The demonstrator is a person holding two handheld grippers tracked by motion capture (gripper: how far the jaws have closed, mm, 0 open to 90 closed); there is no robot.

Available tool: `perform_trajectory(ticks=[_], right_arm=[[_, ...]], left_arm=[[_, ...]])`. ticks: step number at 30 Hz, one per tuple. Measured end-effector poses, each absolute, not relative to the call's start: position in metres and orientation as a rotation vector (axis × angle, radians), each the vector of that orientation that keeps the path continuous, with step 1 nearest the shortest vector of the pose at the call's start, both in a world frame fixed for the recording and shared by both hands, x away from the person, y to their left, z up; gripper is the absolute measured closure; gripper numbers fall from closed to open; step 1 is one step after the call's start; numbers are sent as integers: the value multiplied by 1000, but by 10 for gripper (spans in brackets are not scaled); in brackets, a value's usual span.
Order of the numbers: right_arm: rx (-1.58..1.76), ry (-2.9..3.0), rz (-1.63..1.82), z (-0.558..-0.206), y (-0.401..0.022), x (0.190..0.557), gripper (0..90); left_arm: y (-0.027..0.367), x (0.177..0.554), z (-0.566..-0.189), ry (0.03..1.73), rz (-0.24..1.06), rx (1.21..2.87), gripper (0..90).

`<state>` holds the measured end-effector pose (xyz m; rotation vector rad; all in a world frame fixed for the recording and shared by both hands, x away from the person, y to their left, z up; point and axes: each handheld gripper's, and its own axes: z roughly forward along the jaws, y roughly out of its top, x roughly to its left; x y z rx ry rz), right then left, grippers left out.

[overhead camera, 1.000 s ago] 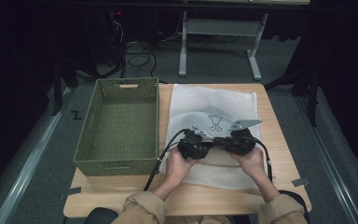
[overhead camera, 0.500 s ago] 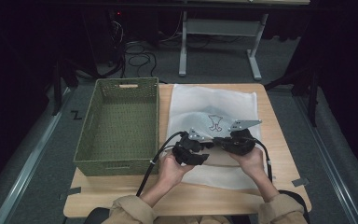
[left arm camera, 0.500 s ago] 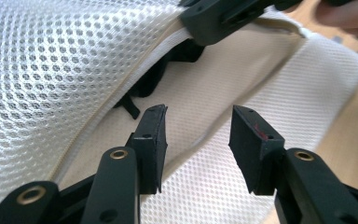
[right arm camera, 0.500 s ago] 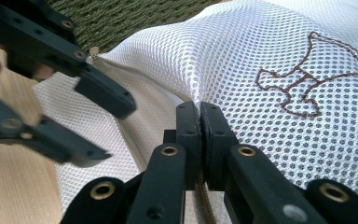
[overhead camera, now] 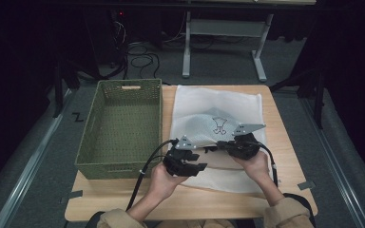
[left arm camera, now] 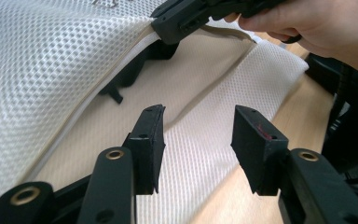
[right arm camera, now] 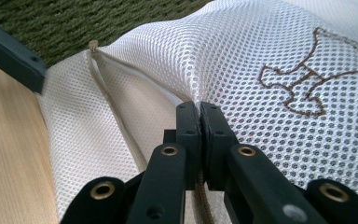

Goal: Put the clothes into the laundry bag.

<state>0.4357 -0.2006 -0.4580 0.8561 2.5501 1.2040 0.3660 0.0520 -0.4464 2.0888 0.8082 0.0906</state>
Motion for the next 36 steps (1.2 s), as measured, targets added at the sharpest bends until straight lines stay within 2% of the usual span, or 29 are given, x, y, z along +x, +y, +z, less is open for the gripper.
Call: perform_trajectory(ticks=[20, 36], right_arm=[[874, 2569, 1189, -463, -199, 436, 882], [883, 2566, 1199, -468, -203, 434, 880]], left_arm=[[87, 338, -453, 815, 94, 2051, 508], [101, 330, -482, 863, 94, 2049, 476]])
